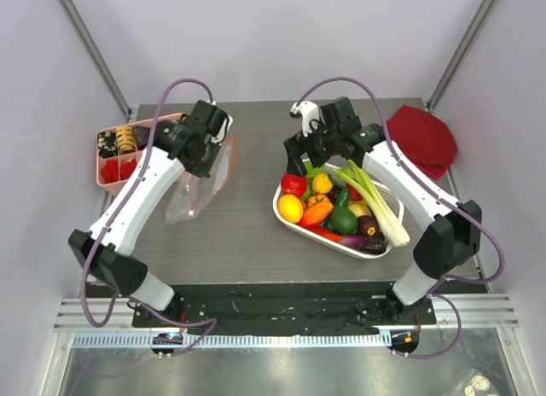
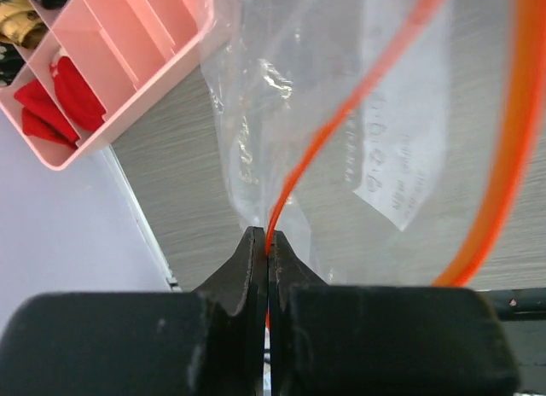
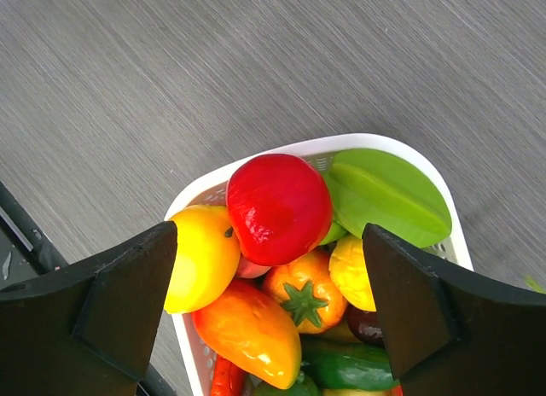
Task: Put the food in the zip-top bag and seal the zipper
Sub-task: Pick up the fake fruit from the bin.
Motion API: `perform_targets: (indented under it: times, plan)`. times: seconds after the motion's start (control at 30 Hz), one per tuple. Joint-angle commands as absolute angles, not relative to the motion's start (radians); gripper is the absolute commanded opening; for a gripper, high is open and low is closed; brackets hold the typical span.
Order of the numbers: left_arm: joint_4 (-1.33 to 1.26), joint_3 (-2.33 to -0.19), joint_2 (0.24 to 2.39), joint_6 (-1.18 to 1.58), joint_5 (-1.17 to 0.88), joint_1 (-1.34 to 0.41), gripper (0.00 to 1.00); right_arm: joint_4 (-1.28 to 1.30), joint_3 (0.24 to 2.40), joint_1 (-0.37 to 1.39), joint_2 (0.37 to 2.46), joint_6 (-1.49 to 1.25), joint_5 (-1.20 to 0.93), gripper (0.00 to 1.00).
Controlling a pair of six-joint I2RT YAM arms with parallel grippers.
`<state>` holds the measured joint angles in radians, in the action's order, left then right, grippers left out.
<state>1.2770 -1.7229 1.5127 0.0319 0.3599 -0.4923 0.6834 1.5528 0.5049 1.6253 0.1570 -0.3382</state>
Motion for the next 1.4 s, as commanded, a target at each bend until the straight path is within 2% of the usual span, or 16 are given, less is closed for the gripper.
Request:
perform_targets:
  times: [0.0,0.2,0.43,0.67,1.13,1.23,1.27,1.33,1.37]
  plan:
    - [1.342,-1.737,1.594,0.037,0.389,-0.505,0.00,0.681,1.545,0.508,1.624,0.205,-0.325,0.95]
    - [1.203,-1.671,1.634,0.106,0.227,-0.505,0.00,0.661,1.520,0.509,1.673,0.239,-0.310,0.95]
    - [1.164,-1.678,1.686,0.209,0.109,-0.488,0.00,0.650,1.520,0.508,1.732,0.261,-0.330,0.95]
    - [1.120,-1.660,1.677,0.256,-0.043,-0.417,0.00,0.652,1.523,0.511,1.770,0.285,-0.380,0.91]
    - [1.086,-1.628,1.638,0.275,-0.138,-0.345,0.00,0.693,1.528,0.528,1.798,0.344,-0.408,0.87]
    - [1.080,-1.617,1.625,0.279,-0.156,-0.338,0.00,0.693,1.531,0.531,1.790,0.333,-0.411,0.79]
    - [1.080,-1.612,1.618,0.279,-0.161,-0.333,0.00,0.693,1.534,0.532,1.784,0.328,-0.411,0.69]
    - [1.071,-1.595,1.605,0.281,-0.172,-0.325,0.00,0.693,1.548,0.531,1.775,0.308,-0.410,0.59]
    - [1.071,-1.585,1.600,0.281,-0.172,-0.322,0.00,0.692,1.555,0.531,1.764,0.304,-0.397,0.48]
